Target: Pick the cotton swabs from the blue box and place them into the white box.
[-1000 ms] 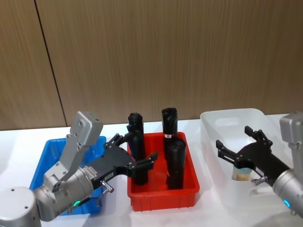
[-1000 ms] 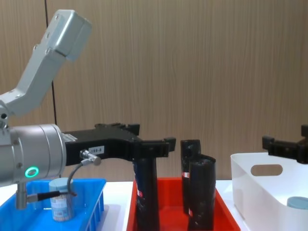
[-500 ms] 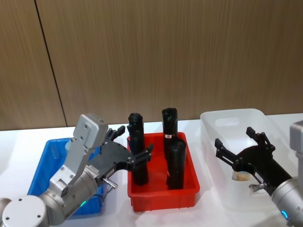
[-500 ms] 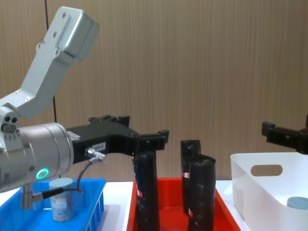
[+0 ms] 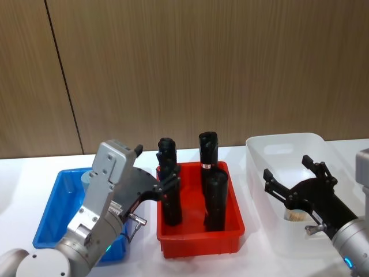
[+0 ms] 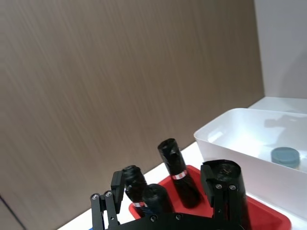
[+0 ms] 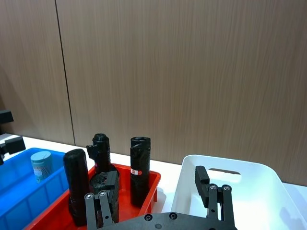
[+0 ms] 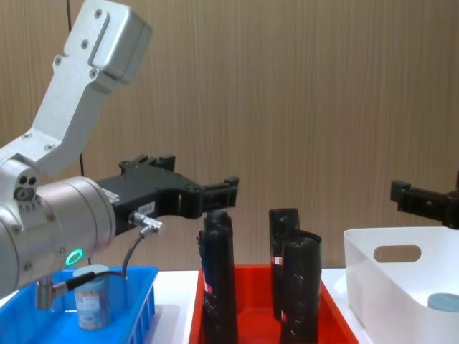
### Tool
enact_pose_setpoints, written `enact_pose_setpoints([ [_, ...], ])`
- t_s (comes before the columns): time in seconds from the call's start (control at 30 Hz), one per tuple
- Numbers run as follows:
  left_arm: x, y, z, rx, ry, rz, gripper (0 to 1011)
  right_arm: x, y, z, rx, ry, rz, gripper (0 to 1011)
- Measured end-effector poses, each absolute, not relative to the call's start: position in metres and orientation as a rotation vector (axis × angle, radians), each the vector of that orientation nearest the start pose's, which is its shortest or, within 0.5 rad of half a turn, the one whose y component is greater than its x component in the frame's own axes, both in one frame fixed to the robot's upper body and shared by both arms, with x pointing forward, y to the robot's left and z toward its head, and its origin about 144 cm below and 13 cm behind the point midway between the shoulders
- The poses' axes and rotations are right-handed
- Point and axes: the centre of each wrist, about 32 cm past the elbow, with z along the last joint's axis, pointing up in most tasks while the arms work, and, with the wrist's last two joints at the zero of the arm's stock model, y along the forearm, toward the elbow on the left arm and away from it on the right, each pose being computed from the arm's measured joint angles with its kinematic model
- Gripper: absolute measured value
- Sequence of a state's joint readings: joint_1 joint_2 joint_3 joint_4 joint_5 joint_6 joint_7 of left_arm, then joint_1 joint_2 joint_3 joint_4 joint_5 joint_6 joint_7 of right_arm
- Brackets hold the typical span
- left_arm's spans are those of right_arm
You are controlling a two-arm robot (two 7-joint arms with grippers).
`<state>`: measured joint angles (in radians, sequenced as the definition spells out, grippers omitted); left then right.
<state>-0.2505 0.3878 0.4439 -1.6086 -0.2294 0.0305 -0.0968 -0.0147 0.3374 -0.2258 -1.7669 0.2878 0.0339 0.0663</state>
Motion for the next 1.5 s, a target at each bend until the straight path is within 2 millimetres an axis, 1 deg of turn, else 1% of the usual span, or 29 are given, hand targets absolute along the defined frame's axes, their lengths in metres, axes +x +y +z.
enact_pose_setpoints([
  [0.33,0.492,0.198,1.204,0.06,-0.267,1.12,1003,0.443,-0.237,1.189,0.026,-0.075,-1.23,1002],
  [0.93,0.492,0.198,1.204,0.06,-0.268,1.123,1003,0.444,-0.236,1.189,0.015,-0.072,-1.223,1002],
  [1.3,0.492,0.198,1.205,0.06,-0.268,1.124,1003,0.448,-0.232,1.189,-0.036,-0.023,-1.166,1002],
  [1.5,0.492,0.198,1.204,0.061,-0.268,1.124,1003,0.455,-0.231,1.19,-0.076,0.022,-1.111,1002],
])
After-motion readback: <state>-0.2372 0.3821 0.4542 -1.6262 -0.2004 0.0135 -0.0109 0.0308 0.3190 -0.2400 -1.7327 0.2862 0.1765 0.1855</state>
